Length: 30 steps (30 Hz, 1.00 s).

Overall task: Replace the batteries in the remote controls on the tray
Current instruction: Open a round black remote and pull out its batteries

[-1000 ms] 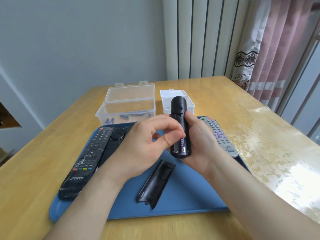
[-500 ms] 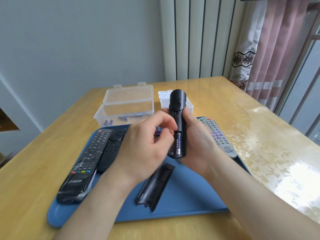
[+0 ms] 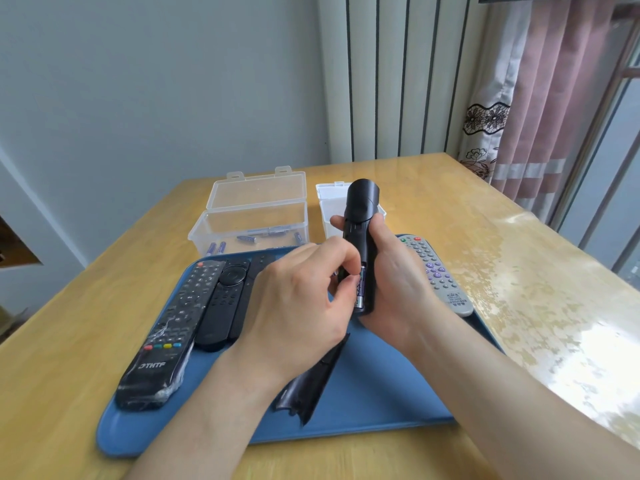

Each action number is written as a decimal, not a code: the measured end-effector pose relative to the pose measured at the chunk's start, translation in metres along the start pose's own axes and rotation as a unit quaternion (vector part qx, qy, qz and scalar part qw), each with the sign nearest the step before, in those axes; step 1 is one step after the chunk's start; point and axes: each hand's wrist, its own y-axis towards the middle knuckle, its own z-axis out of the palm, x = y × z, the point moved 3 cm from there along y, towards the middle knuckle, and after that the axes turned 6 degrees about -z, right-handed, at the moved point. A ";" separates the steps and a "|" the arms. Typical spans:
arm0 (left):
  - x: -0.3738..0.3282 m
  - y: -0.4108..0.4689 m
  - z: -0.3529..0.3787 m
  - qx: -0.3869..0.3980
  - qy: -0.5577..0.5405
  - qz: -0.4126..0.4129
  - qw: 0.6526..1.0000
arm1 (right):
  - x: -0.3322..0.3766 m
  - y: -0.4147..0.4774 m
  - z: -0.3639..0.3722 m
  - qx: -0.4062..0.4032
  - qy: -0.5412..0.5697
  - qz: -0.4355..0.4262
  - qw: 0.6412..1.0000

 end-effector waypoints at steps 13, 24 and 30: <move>-0.004 -0.002 0.011 0.010 -0.094 -0.083 0.992 | 0.006 -0.007 0.004 0.043 -0.031 -0.017 0.998; 0.034 0.007 0.008 -0.001 -0.353 -0.319 0.879 | 0.019 -0.006 0.004 0.143 -0.207 -0.009 0.968; 0.044 0.000 0.005 -0.089 -0.132 -0.229 0.960 | 0.004 -0.010 0.008 0.193 -0.205 0.042 0.959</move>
